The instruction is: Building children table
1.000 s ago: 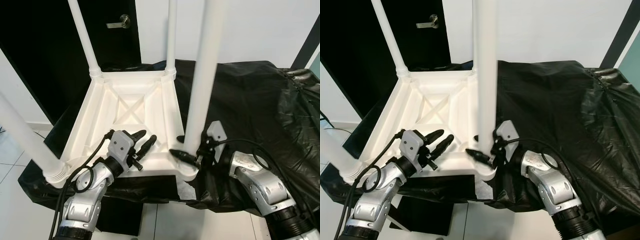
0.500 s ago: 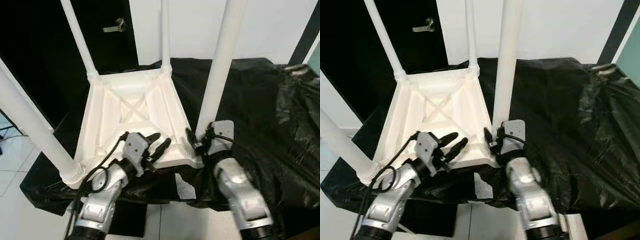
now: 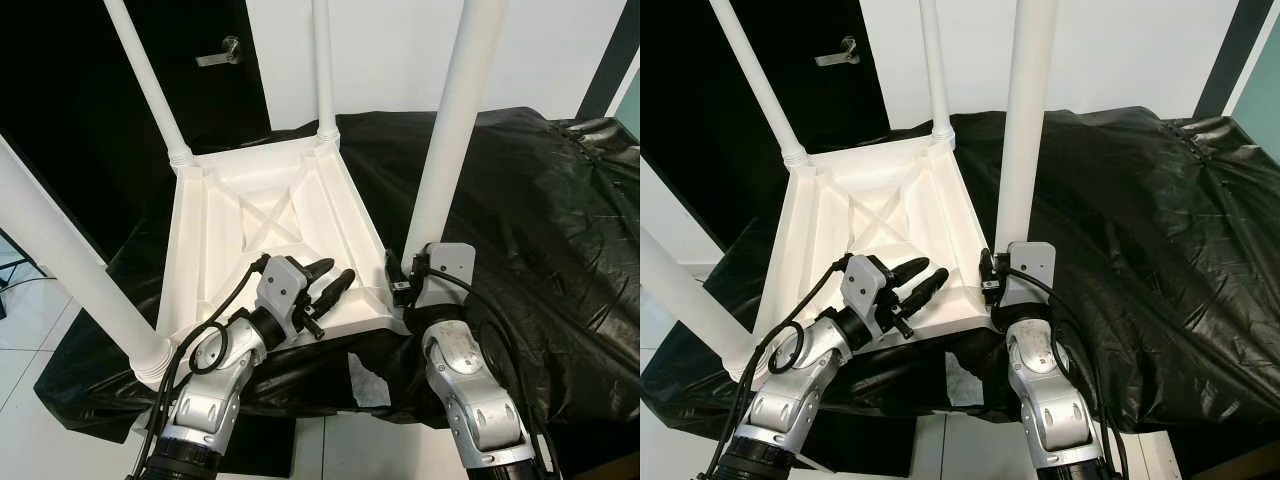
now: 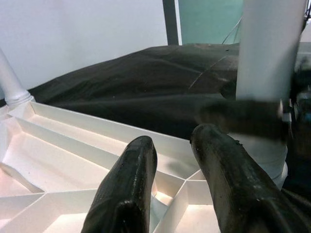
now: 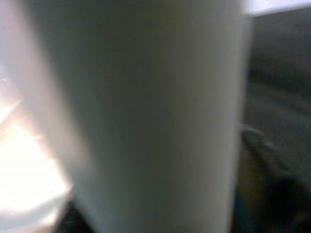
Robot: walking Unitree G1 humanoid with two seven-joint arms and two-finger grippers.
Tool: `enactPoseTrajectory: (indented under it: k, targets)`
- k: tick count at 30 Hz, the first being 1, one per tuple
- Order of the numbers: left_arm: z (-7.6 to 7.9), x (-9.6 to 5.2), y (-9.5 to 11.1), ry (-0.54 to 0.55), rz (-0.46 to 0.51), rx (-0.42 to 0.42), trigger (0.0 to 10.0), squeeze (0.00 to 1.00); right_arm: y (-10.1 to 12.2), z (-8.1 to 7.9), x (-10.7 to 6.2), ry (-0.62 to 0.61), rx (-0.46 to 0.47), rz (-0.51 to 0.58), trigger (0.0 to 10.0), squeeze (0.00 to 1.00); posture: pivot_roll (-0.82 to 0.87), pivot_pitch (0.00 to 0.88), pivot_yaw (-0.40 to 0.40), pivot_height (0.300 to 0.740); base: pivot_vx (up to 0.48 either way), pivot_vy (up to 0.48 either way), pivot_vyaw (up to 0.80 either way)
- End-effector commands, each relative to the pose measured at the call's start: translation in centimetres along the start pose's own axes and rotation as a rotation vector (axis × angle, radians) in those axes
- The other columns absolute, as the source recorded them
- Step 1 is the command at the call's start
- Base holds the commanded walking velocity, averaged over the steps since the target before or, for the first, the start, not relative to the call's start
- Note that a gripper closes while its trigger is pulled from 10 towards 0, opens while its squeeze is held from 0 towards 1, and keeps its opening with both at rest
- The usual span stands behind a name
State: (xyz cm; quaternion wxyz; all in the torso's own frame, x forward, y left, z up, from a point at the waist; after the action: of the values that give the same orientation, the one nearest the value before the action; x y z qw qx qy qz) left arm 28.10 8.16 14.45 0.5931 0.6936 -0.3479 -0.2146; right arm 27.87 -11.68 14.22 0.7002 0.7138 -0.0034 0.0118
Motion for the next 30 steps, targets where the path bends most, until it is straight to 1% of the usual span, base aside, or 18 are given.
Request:
enactPoseTrajectory:
  k: [1, 2, 3, 4, 7, 9, 13, 14, 15, 16, 19, 21, 22, 23, 25, 27, 28, 30]
  targets:
    - [-0.2, -0.2, -0.1, 0.016, -0.013, -0.004, 10.0, 0.0, -1.0, 1.9, -0.1, -0.06, -0.002, -0.037, 10.0, 1.0, -0.14, 0.0, 0.091, 0.74, 0.0, 0.0, 0.0]
    - [-0.1, -0.2, -0.1, 0.014, -0.016, -0.002, 10.0, 0.0, -1.0, 2.3, 0.0, -0.069, 0.0, -0.033, 10.0, 1.0, -0.14, 0.0, 0.091, 0.74, 0.0, 0.0, 0.0]
    - [-0.1, -0.4, -0.2, 0.019, -0.021, -0.007, 10.0, 0.0, -0.8, 2.5, 0.1, -0.045, -0.009, -0.021, 10.0, 1.0, -0.13, 0.0, 0.081, 0.74, 0.0, 0.0, 0.0]
    - [-0.1, -0.4, -0.2, 0.019, -0.021, -0.007, 10.0, 0.0, -0.8, 2.5, 0.1, -0.045, -0.009, -0.021, 10.0, 1.0, -0.13, 0.0, 0.081, 0.74, 0.0, 0.0, 0.0]
    - [-0.4, -0.6, -0.4, 0.042, -0.032, -0.02, 10.0, 0.0, -0.4, 2.6, 0.3, 0.073, 0.023, 0.01, 10.0, 1.0, -0.11, 0.0, 0.063, 0.74, 0.0, 0.0, 0.0]
    - [-0.5, -0.7, -0.5, 0.048, -0.036, -0.026, 10.0, 0.0, -0.2, 2.7, 0.3, 0.1, 0.021, 0.024, 10.0, 1.0, -0.11, 0.0, 0.062, 0.74, 0.0, 0.0, 0.0]
    - [-0.8, -1.3, -1.0, 0.073, -0.066, -0.051, 10.0, 0.0, 0.4, 2.5, 0.6, 0.324, -0.018, 0.038, 10.0, 1.0, -0.08, 0.0, 0.045, 0.74, 0.0, 0.0, 0.0]
    - [-0.8, -1.3, -1.0, 0.073, -0.066, -0.051, 10.0, 0.0, 0.4, 2.5, 0.6, 0.324, -0.018, 0.038, 10.0, 1.0, -0.08, 0.0, 0.045, 0.74, 0.0, 0.0, 0.0]
    - [-1.0, -1.6, -1.0, 0.075, -0.069, -0.049, 10.0, 0.0, 0.5, 2.5, 0.7, 0.408, -0.034, 0.041, 10.0, 0.0, -0.08, 0.0, 0.04, 0.74, 0.0, 0.0, 0.0]
    - [-1.0, -1.6, -1.0, 0.075, -0.069, -0.049, 10.0, 0.0, 0.5, 2.5, 0.7, 0.408, -0.034, 0.041, 10.0, 0.0, -0.08, 0.0, 0.04, 0.74, 0.0, 0.0, 0.0]
    - [-1.0, -2.0, -1.0, 0.036, -0.077, -0.065, 10.0, 0.0, 0.4, 2.4, 0.9, 0.505, -0.05, 0.025, 10.0, 0.0, -0.06, 0.0, 0.028, 0.74, 0.0, 0.0, 0.0]
    - [-0.9, -2.1, -1.0, 0.019, -0.082, -0.068, 10.0, 0.0, 0.4, 2.4, 1.1, 0.529, -0.054, 0.019, 10.0, 0.0, -0.06, 0.0, 0.028, 0.74, 0.0, 0.0, 0.0]
    - [-0.8, -2.3, -0.8, -0.019, -0.081, -0.068, 10.0, 0.0, 0.5, 2.1, 1.2, 0.587, -0.07, 0.014, 10.0, 0.0, -0.06, 0.0, 0.024, 0.74, 0.0, 0.0, 0.0]
    - [-0.8, -2.3, -0.8, -0.019, -0.081, -0.068, 10.0, 0.0, 0.5, 2.1, 1.2, 0.587, -0.07, 0.014, 10.0, 0.0, -0.06, 0.0, 0.024, 0.74, 0.0, 0.0, 0.0]
    - [-0.9, -2.8, -0.6, -0.066, -0.08, -0.083, 10.0, 0.0, 0.6, 1.7, 1.4, 0.692, -0.105, 0.008, 10.0, 0.0, -0.05, 0.0, 0.027, 0.74, 0.0, 0.0, 0.0]
    - [-1.0, -3.0, -0.5, -0.078, -0.081, -0.096, 10.0, 0.0, 0.5, 1.6, 1.5, 0.722, -0.117, 0.004, 10.0, 0.0, -0.05, 0.0, 0.027, 0.74, 0.0, 0.0, 0.0]
    - [-0.9, -3.1, -0.6, -0.098, -0.093, -0.104, 10.0, 0.0, 0.4, 1.7, 1.6, 0.743, -0.131, -0.005, 6.5, 0.0, -0.05, 0.0, 0.028, 0.74, 0.0, 0.0, 0.0]
    - [-0.9, -3.1, -0.6, -0.098, -0.093, -0.104, 10.0, 0.0, 0.4, 1.7, 1.6, 0.743, -0.131, -0.005, 6.5, 0.0, -0.05, 0.0, 0.028, 0.74, 0.0, 0.0, 0.0]
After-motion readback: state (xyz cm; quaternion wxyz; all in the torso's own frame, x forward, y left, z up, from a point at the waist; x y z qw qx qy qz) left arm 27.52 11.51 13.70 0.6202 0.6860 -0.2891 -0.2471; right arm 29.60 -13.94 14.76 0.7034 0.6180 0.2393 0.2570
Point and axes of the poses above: a point about 5 cm out from each wrist's last joint towards the gripper, its own x axis pointing out of the wrist towards the gripper, its own y axis along the axis of the wrist's last joint, z = x × y, the point moved 1 cm from there along x, pointing out of the wrist towards the gripper, and after that the axes turned 3 degrees about x, right-handed, at the moved point
